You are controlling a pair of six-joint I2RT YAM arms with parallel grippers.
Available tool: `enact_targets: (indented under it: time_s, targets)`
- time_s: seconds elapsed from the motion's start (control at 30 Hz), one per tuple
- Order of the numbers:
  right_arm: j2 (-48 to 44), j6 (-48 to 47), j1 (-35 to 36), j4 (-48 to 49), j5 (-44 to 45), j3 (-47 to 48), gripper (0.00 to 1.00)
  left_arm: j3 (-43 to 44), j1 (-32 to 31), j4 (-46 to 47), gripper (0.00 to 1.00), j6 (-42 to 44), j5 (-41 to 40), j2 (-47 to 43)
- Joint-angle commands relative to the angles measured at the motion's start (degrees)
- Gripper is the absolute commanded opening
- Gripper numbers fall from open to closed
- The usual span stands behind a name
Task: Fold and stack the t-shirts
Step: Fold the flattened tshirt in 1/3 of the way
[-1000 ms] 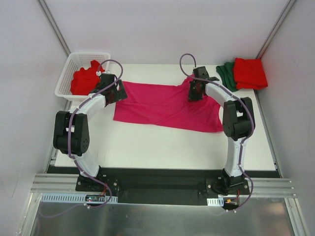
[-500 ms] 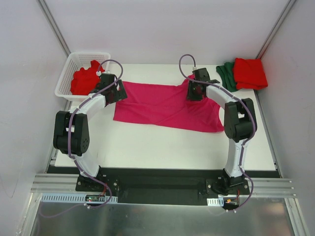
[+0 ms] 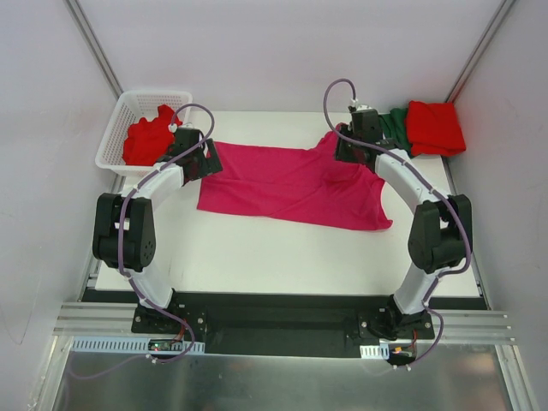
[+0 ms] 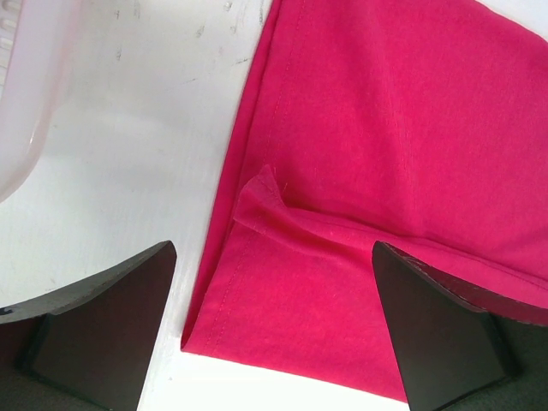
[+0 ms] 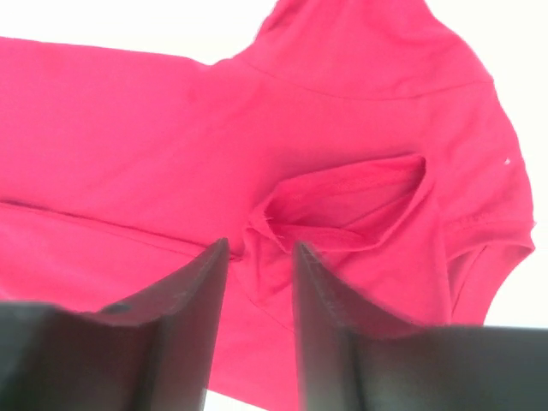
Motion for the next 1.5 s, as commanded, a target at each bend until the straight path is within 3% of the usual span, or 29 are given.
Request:
enact_targets:
  time_s: [0.0, 0.03, 0.1, 0.6, 1.47]
  targets:
    - [-0.6, 0.1, 0.3, -4.7, 3.5, -1.6, 0.31, -0.5, -0.7, 1.5, 0.99, 1.3, 0.9, -1.5]
    - [-0.3, 0.3, 0.4, -5.4, 3.7, -2.0, 0.16, -0.5, -0.8, 1.5, 0.99, 1.3, 1.0, -1.5]
    - [0.8, 0.6, 0.3, -5.4, 4.3, -3.2, 0.01, -0.5, -0.8, 1.5, 0.99, 1.3, 1.0, -1.4]
    - [8.9, 1.3, 0.5, -6.2, 2.5, -1.5, 0.01, -0.7, -0.9, 1.6, 0.99, 2.0, 0.0, -1.0]
    - [20.8, 0.7, 0.5, -6.2, -4.3, 12.3, 0.01, -0.1, -0.8, 1.6, 0.99, 2.8, -0.7, -0.5]
